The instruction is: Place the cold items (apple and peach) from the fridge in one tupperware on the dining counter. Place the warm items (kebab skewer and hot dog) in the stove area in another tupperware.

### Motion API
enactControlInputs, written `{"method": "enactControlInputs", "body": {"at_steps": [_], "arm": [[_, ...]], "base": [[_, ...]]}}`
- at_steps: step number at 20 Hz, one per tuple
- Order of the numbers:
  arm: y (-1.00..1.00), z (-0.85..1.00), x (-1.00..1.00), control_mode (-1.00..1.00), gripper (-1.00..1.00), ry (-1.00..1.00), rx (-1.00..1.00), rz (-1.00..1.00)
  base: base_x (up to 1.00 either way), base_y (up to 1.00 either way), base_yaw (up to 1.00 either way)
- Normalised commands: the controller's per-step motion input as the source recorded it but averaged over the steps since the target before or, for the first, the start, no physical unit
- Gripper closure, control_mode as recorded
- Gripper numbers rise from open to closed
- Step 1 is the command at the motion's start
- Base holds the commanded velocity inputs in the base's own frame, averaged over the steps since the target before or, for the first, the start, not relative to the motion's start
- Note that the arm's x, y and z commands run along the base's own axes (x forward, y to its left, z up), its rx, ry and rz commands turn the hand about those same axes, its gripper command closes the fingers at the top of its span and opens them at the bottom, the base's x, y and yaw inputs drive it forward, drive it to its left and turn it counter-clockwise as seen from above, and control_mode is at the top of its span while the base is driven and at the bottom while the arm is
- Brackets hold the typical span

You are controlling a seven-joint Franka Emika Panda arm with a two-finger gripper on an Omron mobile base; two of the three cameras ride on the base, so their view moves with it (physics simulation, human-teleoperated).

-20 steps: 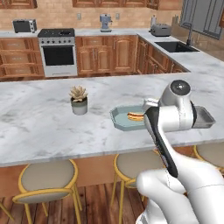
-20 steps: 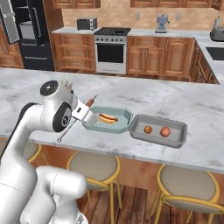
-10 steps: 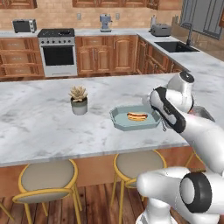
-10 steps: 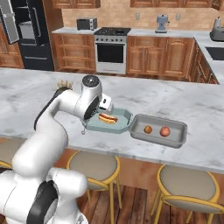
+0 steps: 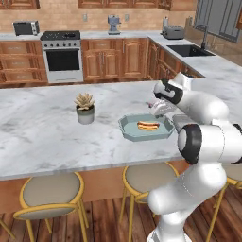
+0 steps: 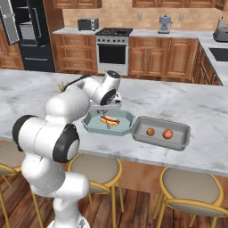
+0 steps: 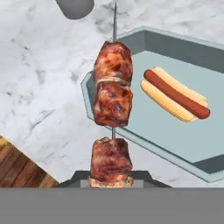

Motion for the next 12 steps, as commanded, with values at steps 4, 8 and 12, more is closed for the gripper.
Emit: {"method": "enactControlInputs", "body": {"at_steps": [4,8,12], "arm": [[-0.12,-0.62,0.52,-1.00,1.00,0.05,-0.13,0.57],[-0.02,-0.54,0.48,-1.00,1.00,0.03,-0.08,0.46],[0.01,-0.45,0.45,-1.00,1.00,0.02,-0.05,0.34]], "base": [[0.00,0.00,0.00],[0.00,0.00,0.00],[0.00,0.00,0.00]]}}
